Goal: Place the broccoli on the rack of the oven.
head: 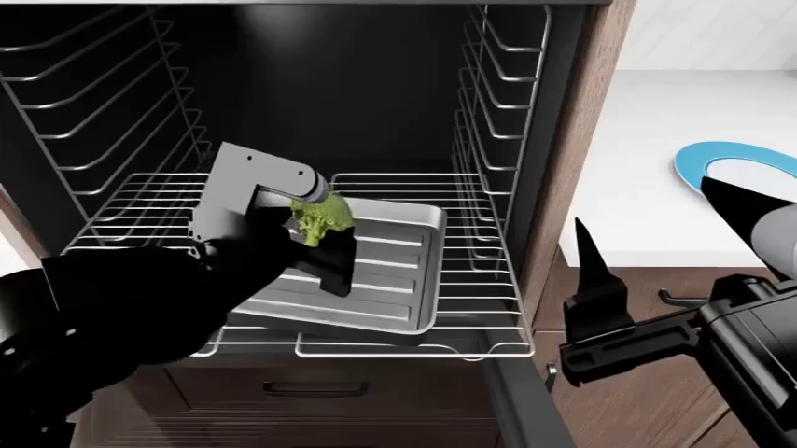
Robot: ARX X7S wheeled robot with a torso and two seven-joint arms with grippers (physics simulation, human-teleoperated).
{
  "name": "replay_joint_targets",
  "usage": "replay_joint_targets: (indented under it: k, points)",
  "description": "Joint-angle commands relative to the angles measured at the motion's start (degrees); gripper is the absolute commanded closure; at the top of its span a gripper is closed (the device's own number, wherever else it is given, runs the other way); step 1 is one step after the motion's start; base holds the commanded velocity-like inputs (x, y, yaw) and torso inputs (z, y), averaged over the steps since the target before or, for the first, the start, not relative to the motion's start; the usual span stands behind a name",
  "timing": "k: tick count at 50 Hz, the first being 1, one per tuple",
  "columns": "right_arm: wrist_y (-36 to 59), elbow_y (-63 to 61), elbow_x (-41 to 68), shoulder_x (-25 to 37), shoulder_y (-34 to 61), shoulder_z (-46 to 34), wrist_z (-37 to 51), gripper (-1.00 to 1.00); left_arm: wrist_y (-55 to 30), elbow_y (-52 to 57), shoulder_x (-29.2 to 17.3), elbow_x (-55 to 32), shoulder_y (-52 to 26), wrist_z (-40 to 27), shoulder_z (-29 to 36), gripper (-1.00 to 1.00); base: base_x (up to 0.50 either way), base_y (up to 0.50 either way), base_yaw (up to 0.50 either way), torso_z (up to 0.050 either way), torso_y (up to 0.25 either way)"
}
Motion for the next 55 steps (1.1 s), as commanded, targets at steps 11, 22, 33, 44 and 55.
replay_joint_targets:
  k: [11,22,33,44,55]
  points:
    - [-0.2,-0.4,-0.2,0.3,-0.6,0.1,0.2,-1.0,4.4,-8.9,1.1,6.0,0.4,4.7,3.4,1.0,0.0,0.0,0.0,0.0,0.0]
    - [-0.2,-0.4,-0.4,0.3,-0.9,0.4,-0.1,-1.0,5.2,-10.6,1.2,6.8,0.8,5.5,4.2,1.0,0.0,0.0,0.0,0.0,0.001]
    - [-0.1,-0.2,-0.6,0.2,-0.9,0.3,-0.1,-1.0,5.9,-11.6,1.4,7.3,1.4,6.7,5.0,1.0,0.0,0.0,0.0,0.0,0.0]
    - [0.0,-0.3,-0.2,-0.1,-0.1,-0.3,0.6,-1.0,5.8,-10.3,0.6,6.8,1.3,6.1,4.6,-1.0,0.0,0.0,0.0,0.0,0.001]
    - [-0.4,-0.6,-0.5,0.5,-0.9,0.7,0.0,-1.0,4.3,-6.6,-0.4,3.2,1.3,3.0,1.7,-1.0,0.0,0.0,0.0,0.0,0.0]
